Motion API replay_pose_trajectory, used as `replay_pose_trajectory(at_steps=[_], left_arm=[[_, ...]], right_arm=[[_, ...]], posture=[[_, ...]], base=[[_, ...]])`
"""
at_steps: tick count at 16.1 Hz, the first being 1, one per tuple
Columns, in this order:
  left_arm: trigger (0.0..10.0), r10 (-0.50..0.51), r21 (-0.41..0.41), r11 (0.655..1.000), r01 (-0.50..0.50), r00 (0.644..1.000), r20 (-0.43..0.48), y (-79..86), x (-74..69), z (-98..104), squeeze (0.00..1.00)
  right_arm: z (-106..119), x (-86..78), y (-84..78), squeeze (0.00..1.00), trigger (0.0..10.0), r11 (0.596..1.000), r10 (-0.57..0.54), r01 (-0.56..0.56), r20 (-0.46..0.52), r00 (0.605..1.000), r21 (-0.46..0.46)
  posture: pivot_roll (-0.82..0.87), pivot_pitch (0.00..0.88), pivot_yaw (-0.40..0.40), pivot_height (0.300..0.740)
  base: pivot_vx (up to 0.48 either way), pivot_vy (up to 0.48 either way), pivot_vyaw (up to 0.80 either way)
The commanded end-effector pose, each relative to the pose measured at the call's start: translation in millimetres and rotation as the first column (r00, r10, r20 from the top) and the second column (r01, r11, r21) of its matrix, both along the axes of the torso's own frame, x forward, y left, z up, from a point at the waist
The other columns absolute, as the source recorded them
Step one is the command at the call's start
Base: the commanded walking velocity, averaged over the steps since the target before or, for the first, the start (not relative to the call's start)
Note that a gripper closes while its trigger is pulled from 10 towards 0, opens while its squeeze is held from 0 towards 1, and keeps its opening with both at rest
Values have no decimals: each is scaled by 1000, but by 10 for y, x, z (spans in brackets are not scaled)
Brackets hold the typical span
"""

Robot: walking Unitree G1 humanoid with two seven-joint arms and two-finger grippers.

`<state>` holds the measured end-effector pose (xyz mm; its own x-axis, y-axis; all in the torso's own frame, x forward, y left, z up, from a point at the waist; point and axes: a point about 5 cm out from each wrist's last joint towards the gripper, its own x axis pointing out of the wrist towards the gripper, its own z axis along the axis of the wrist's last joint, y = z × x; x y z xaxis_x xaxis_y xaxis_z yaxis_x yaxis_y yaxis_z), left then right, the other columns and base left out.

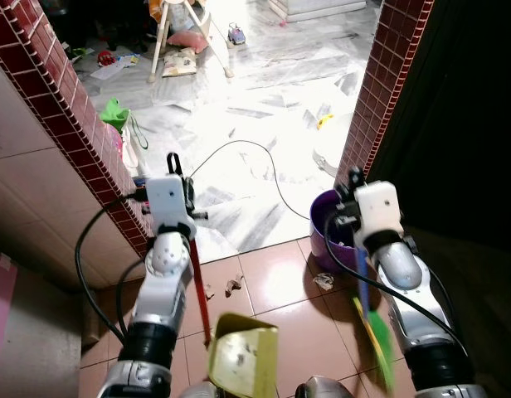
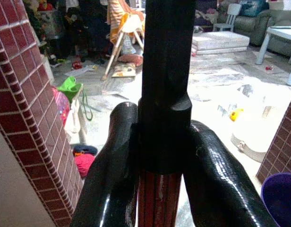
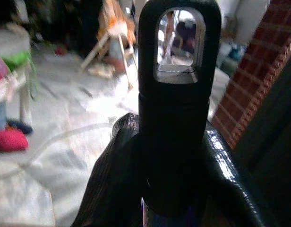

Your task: Sweep floor

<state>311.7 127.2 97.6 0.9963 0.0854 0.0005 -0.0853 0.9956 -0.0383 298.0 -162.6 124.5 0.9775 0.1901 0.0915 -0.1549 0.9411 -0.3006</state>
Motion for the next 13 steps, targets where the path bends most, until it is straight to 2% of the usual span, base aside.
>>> replay_pose_trajectory(at_steps=[1, 3, 5, 6, 8, 13], left_arm=[[10000, 35, 42, 998, -36, 999, 40, 56, -12, 32, 0], [10000, 79, 57, 995, -80, 997, 22, 98, -109, -40, 0], [10000, 72, 46, 996, -72, 997, 2, 84, -170, -106, 0], [10000, 70, 44, 997, -69, 997, -14, 61, -194, -158, 0], [10000, 55, 38, 998, -54, 998, -22, 14, -191, -175, 0], [10000, 107, 97, 990, -102, 993, -55, 127, -121, -203, 0]], right_arm=[[298, 28, 172, 0, 10000, 996, 83, -87, 133, 988, 26], [433, 15, 293, 0, 10000, 984, 138, -153, 156, 978, 92], [466, 11, 350, 0, 10000, 973, 164, -185, 155, 974, 135], [480, 11, 422, 0, 10000, 965, 207, -228, 160, 965, 130], [467, 12, 531, 0, 10000, 936, 277, -298, 126, 952, 189], [335, -10, 519, 0, 10000, 924, 337, -338, 36, 941, 180]], posture=[[-90, 0, 96, 740], [-78, 0, 81, 740], [-79, 0, 76, 740], [-83, 0, 74, 740], [-80, 0, 71, 740], [-91, 0, 79, 740]], base=[[0, 0, 0], [0, 0, 0], [0, 0, 0], [0, 0, 0], [0, 0, 0], [0, 0, 0]])
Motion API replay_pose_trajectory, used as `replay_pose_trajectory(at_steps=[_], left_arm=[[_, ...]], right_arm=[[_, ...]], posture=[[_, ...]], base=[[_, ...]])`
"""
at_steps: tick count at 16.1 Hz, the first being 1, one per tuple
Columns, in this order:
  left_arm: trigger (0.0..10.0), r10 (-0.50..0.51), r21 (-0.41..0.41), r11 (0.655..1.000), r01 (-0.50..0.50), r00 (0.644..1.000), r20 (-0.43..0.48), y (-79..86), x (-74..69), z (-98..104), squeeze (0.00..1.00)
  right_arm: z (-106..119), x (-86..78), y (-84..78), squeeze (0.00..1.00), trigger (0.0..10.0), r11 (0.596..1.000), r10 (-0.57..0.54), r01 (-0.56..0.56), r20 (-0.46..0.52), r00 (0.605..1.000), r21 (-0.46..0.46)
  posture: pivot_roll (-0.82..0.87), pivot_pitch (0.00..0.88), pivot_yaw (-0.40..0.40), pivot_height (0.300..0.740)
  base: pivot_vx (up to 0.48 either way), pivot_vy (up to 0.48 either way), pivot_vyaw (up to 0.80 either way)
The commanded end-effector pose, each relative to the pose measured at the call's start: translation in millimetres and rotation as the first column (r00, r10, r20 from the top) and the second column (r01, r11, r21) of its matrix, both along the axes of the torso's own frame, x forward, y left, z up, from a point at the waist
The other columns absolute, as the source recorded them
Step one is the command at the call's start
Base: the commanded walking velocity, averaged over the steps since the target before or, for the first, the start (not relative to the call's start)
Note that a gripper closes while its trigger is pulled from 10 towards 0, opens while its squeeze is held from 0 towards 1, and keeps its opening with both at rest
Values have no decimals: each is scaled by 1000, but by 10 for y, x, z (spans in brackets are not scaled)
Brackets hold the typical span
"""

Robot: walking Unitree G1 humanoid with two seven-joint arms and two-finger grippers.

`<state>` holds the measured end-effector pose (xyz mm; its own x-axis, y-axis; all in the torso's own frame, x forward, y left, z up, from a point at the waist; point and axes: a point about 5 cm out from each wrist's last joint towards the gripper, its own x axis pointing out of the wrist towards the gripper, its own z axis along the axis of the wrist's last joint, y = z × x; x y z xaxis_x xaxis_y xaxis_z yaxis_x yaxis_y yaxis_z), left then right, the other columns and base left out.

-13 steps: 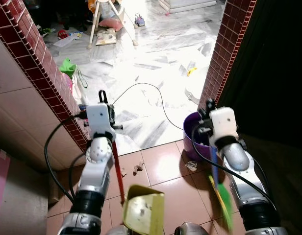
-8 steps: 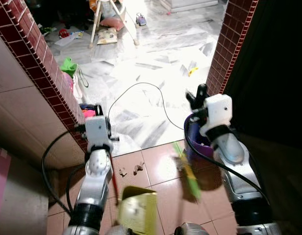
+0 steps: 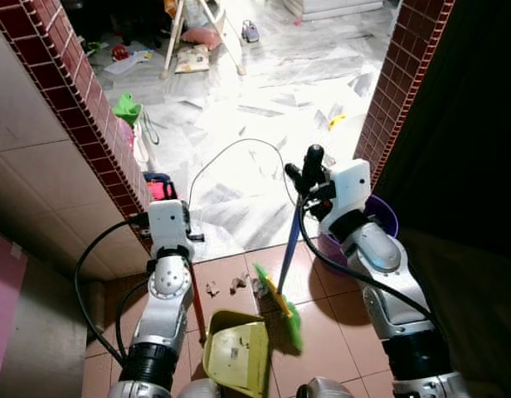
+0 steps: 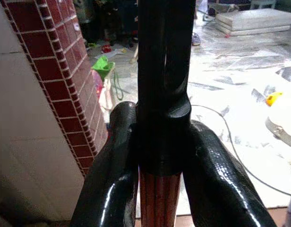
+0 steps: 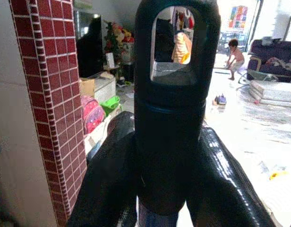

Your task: Sweep floor

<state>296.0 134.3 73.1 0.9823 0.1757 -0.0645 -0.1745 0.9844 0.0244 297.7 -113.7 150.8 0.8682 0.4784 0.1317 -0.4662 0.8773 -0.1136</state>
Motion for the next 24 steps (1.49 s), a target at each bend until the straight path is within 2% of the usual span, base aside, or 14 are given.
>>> replay_pose_trajectory(at_steps=[1, 5, 7, 8, 10, 11, 12, 14, 15, 16, 17, 19, 22, 24], left_arm=[[10000, 28, 54, 998, -28, 1000, 3, 84, 44, 34, 0], [10000, 105, 94, 991, -99, 992, -64, 182, 40, -21, 0], [10000, 153, 127, 981, -145, 987, -57, 237, 26, -13, 0], [10000, 217, 171, 964, -203, 974, -69, 295, 16, -45, 0], [10000, 413, 249, 892, -377, 904, -112, 460, -19, -129, 0], [10000, 423, 249, 888, -386, 899, -113, 466, -17, -136, 0], [10000, 456, 262, 870, -418, 884, -102, 483, -13, -145, 0], [10000, 461, 173, 882, -438, 879, -125, 439, 5, -202, 0], [10000, 457, 176, 883, -436, 883, -109, 412, 24, -199, 0], [10000, 436, 114, 898, -424, 893, -111, 354, 62, -200, 0], [10000, 430, 128, 900, -417, 898, -93, 328, 89, -176, 0], [10000, 414, 89, 909, -407, 906, -89, 287, 171, -162, 0], [10000, 408, 78, 912, -403, 909, -84, 261, 229, -154, 0], [10000, 396, 33, 918, -395, 916, -57, 221, 269, -119, 0]], right_arm=[[22, -54, 51, 0, 10000, 998, 65, -65, -3, 998, -8], [-24, -102, 15, 0, 10000, 992, 127, -128, -45, 991, -21], [-31, -76, -63, 0, 10000, 993, 105, -107, -44, 993, -40], [-33, -70, -74, 0, 10000, 992, 111, -113, -41, 993, -61], [-39, -58, -103, 0, 10000, 982, 143, -147, -44, 989, -115], [-43, -54, -119, 0, 10000, 982, 143, -147, -48, 989, -117], [-62, -55, -142, 0, 10000, 978, 155, -162, -60, 986, -135], [-78, -42, -199, 0, 10000, 975, 149, -158, -66, 987, -157], [-68, -21, -232, 0, 10000, 977, 136, -144, -61, 989, -160], [-15, 41, -315, 0, 10000, 982, 90, -94, -34, 995, -163], [18, 83, -367, 0, 10000, 984, 59, -62, -21, 998, -165], [162, 237, -521, 0, 10000, 974, -67, 84, 84, 994, -209], [252, 323, -473, 0, 10000, 963, -110, 148, 176, 978, -225], [167, 321, -280, 0, 10000, 987, -71, 89, 134, 988, -135]], posture=[[-92, 0, 80, 740], [-96, 0, 82, 740], [-96, 0, 82, 740], [-94, 0, 78, 740], [-99, 0, 77, 740], [-99, 0, 77, 740], [-102, 0, 73, 740], [-108, 0, 73, 740], [-108, 0, 73, 740], [-109, 0, 67, 740], [-109, 0, 65, 740], [-124, 0, 59, 740], [-135, 0, 59, 740], [-134, 0, 57, 740]], base=[[0, 0, 0], [0, 0, 0], [0, 0, 0], [0, 0, 0], [0, 0, 0], [0, 0, 0], [0, 0, 0], [0, 0, 0], [0, 0, 0], [0, 0, 0], [0, 0, 0], [0, 0, 0], [0, 0, 0], [0, 0, 0]])
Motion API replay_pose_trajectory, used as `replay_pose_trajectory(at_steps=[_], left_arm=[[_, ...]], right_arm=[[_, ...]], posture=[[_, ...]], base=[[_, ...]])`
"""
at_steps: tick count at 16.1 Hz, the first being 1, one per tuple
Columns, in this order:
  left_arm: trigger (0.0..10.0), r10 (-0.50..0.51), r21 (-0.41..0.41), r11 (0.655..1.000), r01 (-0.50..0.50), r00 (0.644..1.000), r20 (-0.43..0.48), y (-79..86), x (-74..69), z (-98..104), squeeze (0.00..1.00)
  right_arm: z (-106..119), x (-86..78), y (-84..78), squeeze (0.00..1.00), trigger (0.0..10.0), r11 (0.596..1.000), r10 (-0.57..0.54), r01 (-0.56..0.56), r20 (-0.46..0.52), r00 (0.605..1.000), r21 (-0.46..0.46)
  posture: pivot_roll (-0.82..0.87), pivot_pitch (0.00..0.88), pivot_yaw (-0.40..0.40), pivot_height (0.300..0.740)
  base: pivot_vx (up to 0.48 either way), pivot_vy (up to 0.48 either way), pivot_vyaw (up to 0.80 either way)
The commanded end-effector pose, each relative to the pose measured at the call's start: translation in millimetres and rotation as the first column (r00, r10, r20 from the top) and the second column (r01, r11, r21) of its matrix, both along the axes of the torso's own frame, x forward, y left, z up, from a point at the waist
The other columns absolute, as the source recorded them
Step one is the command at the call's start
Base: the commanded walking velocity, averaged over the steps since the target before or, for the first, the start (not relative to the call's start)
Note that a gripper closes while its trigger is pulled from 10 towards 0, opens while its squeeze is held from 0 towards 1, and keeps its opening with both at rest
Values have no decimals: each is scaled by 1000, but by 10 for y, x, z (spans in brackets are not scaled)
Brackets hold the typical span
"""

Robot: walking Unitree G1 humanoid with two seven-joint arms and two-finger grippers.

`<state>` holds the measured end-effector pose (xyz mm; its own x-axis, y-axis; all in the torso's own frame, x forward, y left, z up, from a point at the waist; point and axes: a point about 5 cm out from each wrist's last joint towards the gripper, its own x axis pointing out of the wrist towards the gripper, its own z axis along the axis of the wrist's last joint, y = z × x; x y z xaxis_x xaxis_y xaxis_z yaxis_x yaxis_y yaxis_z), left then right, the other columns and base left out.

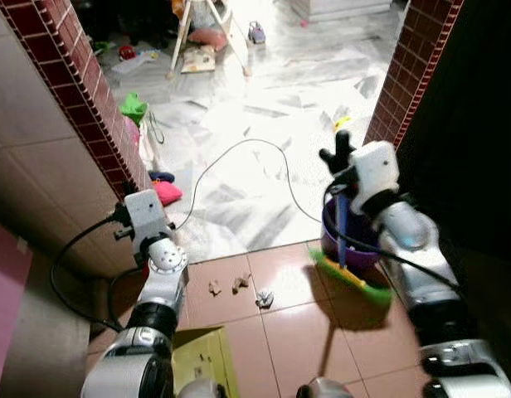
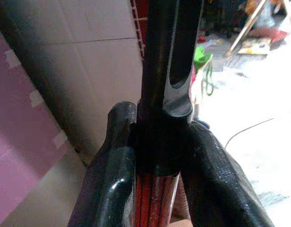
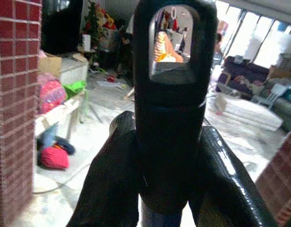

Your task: Sweep floor

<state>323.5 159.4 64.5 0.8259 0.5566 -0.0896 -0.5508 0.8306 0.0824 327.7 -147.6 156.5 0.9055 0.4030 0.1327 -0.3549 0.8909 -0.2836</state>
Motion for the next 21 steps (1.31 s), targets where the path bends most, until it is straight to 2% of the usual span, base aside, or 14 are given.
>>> replay_pose_trajectory(at_steps=[1, 3, 6, 8, 10, 11, 12, 13, 14, 15, 17, 19, 21], left_arm=[[10000, -12, -44, 999, 12, 1000, -10, -40, 1, -34, 0], [10000, 0, -50, 999, -1, 1000, -22, -37, -9, -64, 0], [10000, 27, -69, 997, -28, 999, -28, -50, -6, -89, 0], [10000, -9, -88, 996, 7, 1000, -21, -140, 10, -91, 0], [10000, -9, -100, 995, 6, 1000, -23, -164, 17, -90, 0], [10000, -13, -133, 991, 11, 1000, -15, -170, 34, -78, 0], [10000, -32, -175, 984, 32, 999, 6, -172, 55, -61, 0], [10000, -39, -184, 982, 41, 999, 16, -168, 68, -44, 0], [10000, -28, -169, 985, 30, 999, 17, -151, 74, -31, 0], [10000, -22, -169, 985, 25, 1000, 19, -138, 83, -19, 0], [10000, -9, -165, 986, 12, 1000, 20, -114, 96, -6, 0], [10000, -51, -200, 978, 59, 998, 44, -134, 124, 17, 0], [10000, -104, -219, 969, 116, 992, 67, -172, 152, 43, 0]], right_arm=[[28, 3, 172, 0, 10000, 987, 63, -59, -20, 998, 148], [-87, -35, 275, 0, 10000, 956, 120, -88, -101, 988, 280], [-184, -96, 324, 0, 10000, 928, 168, -108, -143, 975, 356], [-273, -228, 332, 0, 10000, 892, 302, -193, -222, 927, 409], [-351, -321, 256, 0, 10000, 885, 362, -231, -284, 888, 405], [-374, -391, 192, 0, 10000, 863, 412, -250, -327, 850, 438], [-357, -419, 141, 0, 10000, 834, 441, -237, -344, 829, 498], [-350, -409, 86, 0, 10000, 823, 432, -199, -359, 827, 532], [-353, -397, 27, 0, 10000, 825, 423, -177, -378, 823, 537], [-347, -390, -42, 0, 10000, 846, 402, -175, -388, 829, 504], [-318, -408, -153, 0, 10000, 862, 392, -170, -414, 822, 478], [-308, -434, -279, 0, 10000, 883, 366, -155, -445, 817, 442], [-299, -408, -381, 0, 10000, 933, 277, -134, -431, 859, 333]], posture=[[-133, 0, 57, 740], [-141, 0, 56, 740], [-145, 0, 55, 740], [-157, 0, 56, 740], [-164, 0, 59, 740], [-167, 0, 59, 740], [-167, 0, 59, 740], [-167, 0, 60, 740], [-166, 0, 61, 740], [-166, 0, 61, 740], [-171, 0, 65, 740], [-173, 0, 67, 740], [-174, 0, 70, 740]], base=[[0, 0, 0], [0, 0, 0], [0, 0, 0], [0, 0, 0], [0, 0, 0], [0, 0, 0], [0, 0, 0], [0, 0, 0], [0, 0, 0], [0, 0, 0], [0, 0, 0], [0, 0, 0], [0, 0, 0]])
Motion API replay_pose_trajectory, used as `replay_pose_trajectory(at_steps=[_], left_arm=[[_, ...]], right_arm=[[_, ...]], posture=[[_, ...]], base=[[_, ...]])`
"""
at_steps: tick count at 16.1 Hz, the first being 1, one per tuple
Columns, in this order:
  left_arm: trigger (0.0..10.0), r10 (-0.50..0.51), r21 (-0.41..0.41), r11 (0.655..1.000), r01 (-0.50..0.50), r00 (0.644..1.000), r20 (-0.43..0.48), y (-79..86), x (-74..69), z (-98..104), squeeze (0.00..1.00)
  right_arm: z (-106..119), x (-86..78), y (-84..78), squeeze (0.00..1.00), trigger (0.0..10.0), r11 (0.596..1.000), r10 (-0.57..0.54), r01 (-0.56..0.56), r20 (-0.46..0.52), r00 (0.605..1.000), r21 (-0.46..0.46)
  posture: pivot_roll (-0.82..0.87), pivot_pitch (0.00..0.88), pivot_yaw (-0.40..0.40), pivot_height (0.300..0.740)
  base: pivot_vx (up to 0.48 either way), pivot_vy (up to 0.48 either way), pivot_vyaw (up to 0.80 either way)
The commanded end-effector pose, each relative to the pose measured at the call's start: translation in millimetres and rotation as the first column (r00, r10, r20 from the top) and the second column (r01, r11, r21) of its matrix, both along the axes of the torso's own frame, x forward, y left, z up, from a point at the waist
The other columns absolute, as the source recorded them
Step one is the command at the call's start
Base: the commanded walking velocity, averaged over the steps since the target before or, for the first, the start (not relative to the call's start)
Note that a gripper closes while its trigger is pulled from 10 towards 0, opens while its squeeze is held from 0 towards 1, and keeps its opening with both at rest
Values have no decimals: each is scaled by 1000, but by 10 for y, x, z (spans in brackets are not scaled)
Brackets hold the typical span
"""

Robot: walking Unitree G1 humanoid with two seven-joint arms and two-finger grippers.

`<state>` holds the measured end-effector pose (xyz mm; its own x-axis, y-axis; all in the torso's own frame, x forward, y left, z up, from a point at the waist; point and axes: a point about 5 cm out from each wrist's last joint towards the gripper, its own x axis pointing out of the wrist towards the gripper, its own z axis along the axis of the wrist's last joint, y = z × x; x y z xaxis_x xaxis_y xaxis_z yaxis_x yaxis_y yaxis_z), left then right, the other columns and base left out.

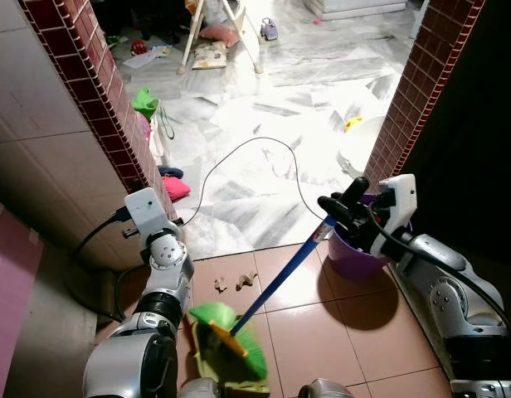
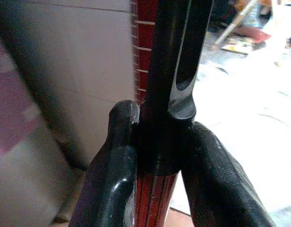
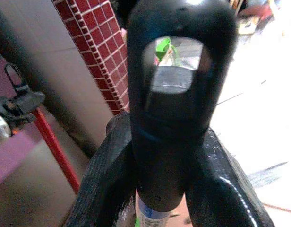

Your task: Sweep floor

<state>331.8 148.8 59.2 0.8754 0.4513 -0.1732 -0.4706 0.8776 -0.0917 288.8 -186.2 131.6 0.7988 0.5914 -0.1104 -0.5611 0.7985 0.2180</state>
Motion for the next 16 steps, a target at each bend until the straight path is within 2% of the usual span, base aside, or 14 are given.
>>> replay_pose_trajectory(at_steps=[1, 2, 3, 4, 6, 7, 9, 10, 13, 15, 16], left_arm=[[10000, -50, -57, 997, 54, 997, 63, -90, 87, 121, 0], [10000, -94, -71, 992, 100, 992, 78, -115, 104, 140, 0], [10000, -135, -87, 986, 144, 986, 99, -138, 113, 154, 0], [10000, -175, -117, 975, 189, 977, 125, -158, 120, 166, 0], [10000, -197, -131, 968, 215, 970, 142, -165, 127, 180, 0], [10000, -205, -149, 962, 230, 965, 163, -154, 148, 212, 0], [10000, -207, -191, 952, 239, 963, 174, -137, 177, 233, 0], [10000, -212, -202, 948, 248, 960, 183, -141, 191, 250, 0], [10000, -217, -205, 945, 255, 957, 193, -135, 209, 275, 0], [10000, -199, -190, 953, 234, 962, 186, -91, 219, 285, 0], [10000, -181, -181, 960, 213, 967, 177, -47, 229, 293, 0]], right_arm=[[-11, 11, -52, 0, 10000, 995, -31, 35, 37, 999, -95], [55, 65, -139, 0, 10000, 986, -114, 123, 82, 990, -113], [84, 80, -181, 0, 10000, 981, -148, 159, 101, 984, -114], [57, 93, -230, 0, 10000, 972, -189, 200, 93, 977, -126], [-9, 101, -279, 0, 10000, 963, -241, 245, 48, 969, -113], [-14, 109, -275, 0, 10000, 962, -265, 265, 2, 964, -59], [49, 130, -270, 0, 10000, 963, -270, 270, -13, 963, -22], [114, 146, -267, 0, 10000, 961, -272, 273, -27, 962, 40], [272, 172, -248, 0, 10000, 967, -227, 230, -39, 973, 107], [389, 87, -159, 0, 10000, 990, -80, 84, -41, 996, 111], [401, -43, -131, 0, 10000, 997, 54, -51, -46, 997, 65]], posture=[[-176, 0, 73, 740], [-176, 0, 73, 740], [-179, 0, 76, 740], [-179, 0, 78, 740], [-176, 0, 80, 740], [-178, 0, 82, 740], [-181, 0, 78, 740], [-184, 0, 78, 740], [-189, 0, 80, 740], [-195, 0, 83, 740], [-198, 0, 84, 740]], base=[[0, 0, 0], [0, 0, 0], [0, 0, 0], [0, 0, 0], [0, 0, 0], [0, 0, 0], [0, 0, 0], [0, 0, 0], [0, 0, 0], [0, 0, 0], [0, 0, 0]])
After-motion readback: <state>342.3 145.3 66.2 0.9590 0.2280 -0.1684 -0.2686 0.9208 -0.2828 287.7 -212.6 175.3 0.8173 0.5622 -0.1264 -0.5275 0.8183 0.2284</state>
